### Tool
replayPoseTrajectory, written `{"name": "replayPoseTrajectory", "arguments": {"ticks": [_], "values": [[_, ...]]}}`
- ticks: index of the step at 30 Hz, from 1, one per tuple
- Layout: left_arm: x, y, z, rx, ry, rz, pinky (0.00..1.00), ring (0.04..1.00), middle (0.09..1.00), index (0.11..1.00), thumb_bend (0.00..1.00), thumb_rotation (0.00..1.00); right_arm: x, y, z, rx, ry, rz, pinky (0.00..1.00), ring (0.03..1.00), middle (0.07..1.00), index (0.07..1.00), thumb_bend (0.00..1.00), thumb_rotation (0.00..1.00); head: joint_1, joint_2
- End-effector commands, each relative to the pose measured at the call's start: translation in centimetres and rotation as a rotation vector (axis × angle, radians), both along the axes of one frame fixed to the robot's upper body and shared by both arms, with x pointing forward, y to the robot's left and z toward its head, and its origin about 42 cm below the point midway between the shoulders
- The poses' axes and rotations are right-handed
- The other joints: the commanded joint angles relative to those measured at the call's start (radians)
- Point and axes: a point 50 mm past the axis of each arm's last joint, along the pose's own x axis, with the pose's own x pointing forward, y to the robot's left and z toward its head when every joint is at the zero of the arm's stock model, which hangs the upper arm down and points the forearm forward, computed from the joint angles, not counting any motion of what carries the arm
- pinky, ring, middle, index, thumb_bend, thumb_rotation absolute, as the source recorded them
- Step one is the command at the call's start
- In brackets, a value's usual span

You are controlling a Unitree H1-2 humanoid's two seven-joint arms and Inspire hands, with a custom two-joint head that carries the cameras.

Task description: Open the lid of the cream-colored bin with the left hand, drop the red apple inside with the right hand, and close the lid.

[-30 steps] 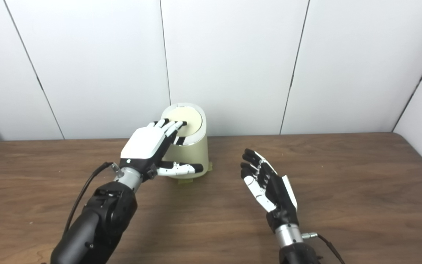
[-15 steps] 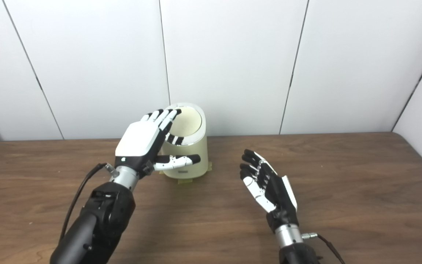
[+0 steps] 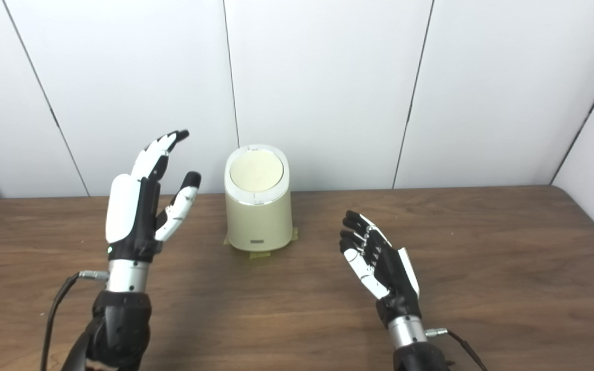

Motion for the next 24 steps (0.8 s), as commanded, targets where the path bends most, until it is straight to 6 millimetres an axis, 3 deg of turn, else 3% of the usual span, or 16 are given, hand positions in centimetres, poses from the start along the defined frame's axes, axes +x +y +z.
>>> {"name": "replayPoseTrajectory", "arguments": {"ticks": [1,3,7,10,17,23,24], "values": [[-0.2,1.1,1.0,-0.016,-0.026,-0.084,0.89,0.958,0.965,0.953,0.48,0.89,1.0,0.1,2.2,-0.017,-0.123,-0.012,0.77,0.850,0.852,0.849,0.21,0.73,-0.001,0.001],[-0.7,2.0,0.2,-0.054,-0.002,-0.115,0.87,0.946,0.958,0.948,0.49,0.90,0.9,-0.1,2.2,-0.049,-0.137,-0.033,0.79,0.857,0.850,0.849,0.18,0.83,0.005,0.002],[-2.0,3.9,-1.8,-0.224,0.041,-0.149,0.83,0.900,0.916,0.901,0.34,0.95,0.9,-0.2,2.1,-0.062,-0.150,-0.047,0.81,0.876,0.862,0.864,0.17,0.96,0.005,0.001],[-2.9,5.0,-3.1,-0.317,0.074,-0.152,0.82,0.878,0.890,0.875,0.29,0.99,0.9,-0.2,2.0,-0.058,-0.153,-0.048,0.81,0.882,0.870,0.870,0.16,0.96,0.005,-0.001],[-4.4,6.5,-5.6,-0.439,0.154,-0.134,0.85,0.890,0.889,0.882,0.24,0.96,0.9,-0.3,1.9,-0.047,-0.157,-0.056,0.78,0.871,0.862,0.860,0.12,0.95,0.007,-0.001],[-4.9,7.0,-6.6,-0.466,0.183,-0.121,0.84,0.894,0.896,0.885,0.19,0.96,0.8,-0.5,1.8,-0.038,-0.158,-0.064,0.77,0.848,0.854,0.849,0.14,0.90,0.014,0.000],[-4.9,7.0,-6.8,-0.471,0.185,-0.122,0.84,0.895,0.897,0.887,0.17,0.96,0.8,-0.5,1.7,-0.040,-0.159,-0.068,0.75,0.836,0.844,0.838,0.14,0.85,0.015,0.000]]}}
